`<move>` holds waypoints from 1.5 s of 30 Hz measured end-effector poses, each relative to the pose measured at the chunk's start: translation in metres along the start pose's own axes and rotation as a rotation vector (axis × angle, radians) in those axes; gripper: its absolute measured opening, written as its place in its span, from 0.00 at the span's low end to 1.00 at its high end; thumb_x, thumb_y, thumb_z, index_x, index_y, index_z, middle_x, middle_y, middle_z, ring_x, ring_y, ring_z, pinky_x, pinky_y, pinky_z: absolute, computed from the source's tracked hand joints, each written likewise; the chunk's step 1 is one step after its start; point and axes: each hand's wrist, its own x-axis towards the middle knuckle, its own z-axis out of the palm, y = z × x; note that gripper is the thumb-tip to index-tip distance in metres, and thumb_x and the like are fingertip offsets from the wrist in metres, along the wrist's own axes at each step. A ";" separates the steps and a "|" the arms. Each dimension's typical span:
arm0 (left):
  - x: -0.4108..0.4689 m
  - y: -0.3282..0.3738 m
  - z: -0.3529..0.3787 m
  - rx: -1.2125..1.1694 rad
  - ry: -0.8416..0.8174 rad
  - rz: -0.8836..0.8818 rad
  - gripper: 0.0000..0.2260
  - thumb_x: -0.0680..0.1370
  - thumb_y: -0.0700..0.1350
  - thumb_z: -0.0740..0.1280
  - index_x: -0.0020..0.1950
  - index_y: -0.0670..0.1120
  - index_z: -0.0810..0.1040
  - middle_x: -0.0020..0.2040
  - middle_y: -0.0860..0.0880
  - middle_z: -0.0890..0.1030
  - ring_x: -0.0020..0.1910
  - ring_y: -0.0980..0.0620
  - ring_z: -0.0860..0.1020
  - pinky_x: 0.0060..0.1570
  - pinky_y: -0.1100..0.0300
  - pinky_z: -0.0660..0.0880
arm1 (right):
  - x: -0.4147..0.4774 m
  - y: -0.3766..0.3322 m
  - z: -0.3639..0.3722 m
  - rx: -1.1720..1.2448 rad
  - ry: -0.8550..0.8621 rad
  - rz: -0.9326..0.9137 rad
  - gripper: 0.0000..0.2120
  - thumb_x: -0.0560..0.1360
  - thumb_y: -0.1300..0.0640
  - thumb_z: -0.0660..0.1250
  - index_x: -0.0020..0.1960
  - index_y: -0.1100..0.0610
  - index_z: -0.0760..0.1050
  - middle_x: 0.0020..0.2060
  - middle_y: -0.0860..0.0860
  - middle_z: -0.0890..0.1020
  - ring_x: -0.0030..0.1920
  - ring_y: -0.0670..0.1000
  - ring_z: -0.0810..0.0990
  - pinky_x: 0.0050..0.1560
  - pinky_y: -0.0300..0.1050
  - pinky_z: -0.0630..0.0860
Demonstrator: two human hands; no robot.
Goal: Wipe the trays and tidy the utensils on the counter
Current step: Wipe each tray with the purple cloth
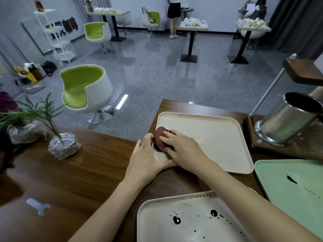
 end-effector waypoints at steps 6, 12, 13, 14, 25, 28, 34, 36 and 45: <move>0.003 -0.005 0.003 0.039 0.005 0.045 0.55 0.66 0.71 0.74 0.83 0.59 0.44 0.80 0.59 0.63 0.74 0.61 0.57 0.79 0.49 0.58 | 0.031 0.008 -0.001 -0.042 0.007 0.094 0.14 0.82 0.50 0.60 0.66 0.47 0.72 0.65 0.43 0.73 0.66 0.50 0.70 0.46 0.49 0.71; 0.006 -0.007 0.005 0.062 -0.016 0.049 0.56 0.66 0.71 0.73 0.83 0.58 0.42 0.82 0.60 0.58 0.77 0.61 0.56 0.81 0.53 0.49 | 0.068 0.022 0.000 -0.070 -0.006 0.201 0.12 0.82 0.52 0.59 0.64 0.50 0.74 0.67 0.45 0.74 0.71 0.51 0.67 0.52 0.49 0.70; 0.007 -0.007 0.005 0.067 -0.020 0.044 0.57 0.66 0.71 0.73 0.83 0.57 0.39 0.82 0.59 0.57 0.77 0.60 0.57 0.81 0.54 0.49 | 0.063 0.020 -0.003 -0.063 -0.012 0.185 0.12 0.82 0.52 0.60 0.64 0.49 0.75 0.67 0.44 0.74 0.71 0.51 0.68 0.53 0.49 0.71; 0.007 -0.008 0.006 0.073 -0.026 0.039 0.59 0.66 0.72 0.72 0.83 0.57 0.37 0.82 0.59 0.58 0.78 0.59 0.58 0.81 0.54 0.49 | 0.056 0.017 -0.007 -0.049 -0.030 0.166 0.13 0.81 0.51 0.61 0.65 0.48 0.75 0.67 0.44 0.74 0.70 0.51 0.69 0.54 0.50 0.72; 0.013 -0.029 0.018 0.405 -0.094 0.190 0.47 0.71 0.82 0.45 0.83 0.59 0.40 0.84 0.53 0.43 0.83 0.50 0.46 0.81 0.46 0.47 | -0.069 0.014 -0.039 -0.068 -0.100 0.234 0.15 0.82 0.51 0.60 0.68 0.48 0.73 0.67 0.45 0.74 0.66 0.52 0.72 0.54 0.51 0.74; 0.014 -0.030 0.020 0.443 -0.122 0.157 0.49 0.70 0.82 0.41 0.84 0.56 0.42 0.84 0.53 0.42 0.83 0.51 0.45 0.81 0.46 0.44 | -0.104 0.042 -0.054 -0.177 -0.079 0.468 0.15 0.83 0.49 0.58 0.67 0.48 0.72 0.66 0.46 0.74 0.65 0.53 0.74 0.54 0.51 0.75; 0.013 -0.027 0.020 0.451 -0.138 0.159 0.51 0.69 0.83 0.40 0.84 0.53 0.40 0.84 0.53 0.44 0.83 0.51 0.47 0.81 0.44 0.44 | -0.111 0.054 -0.047 -0.296 0.017 0.586 0.11 0.83 0.51 0.56 0.61 0.51 0.72 0.62 0.48 0.75 0.63 0.54 0.72 0.47 0.50 0.73; 0.013 -0.026 0.020 0.448 -0.141 0.160 0.52 0.68 0.83 0.39 0.84 0.53 0.40 0.84 0.53 0.44 0.83 0.52 0.47 0.81 0.44 0.44 | -0.091 0.047 -0.035 -0.249 0.067 0.538 0.11 0.82 0.52 0.57 0.62 0.51 0.73 0.64 0.48 0.74 0.64 0.54 0.70 0.47 0.50 0.72; 0.011 -0.024 0.019 0.490 -0.150 0.147 0.52 0.69 0.82 0.37 0.85 0.52 0.50 0.85 0.52 0.44 0.83 0.53 0.45 0.81 0.45 0.43 | -0.025 0.060 -0.014 -0.142 0.101 0.422 0.10 0.82 0.53 0.57 0.62 0.52 0.72 0.65 0.49 0.73 0.66 0.54 0.69 0.48 0.52 0.74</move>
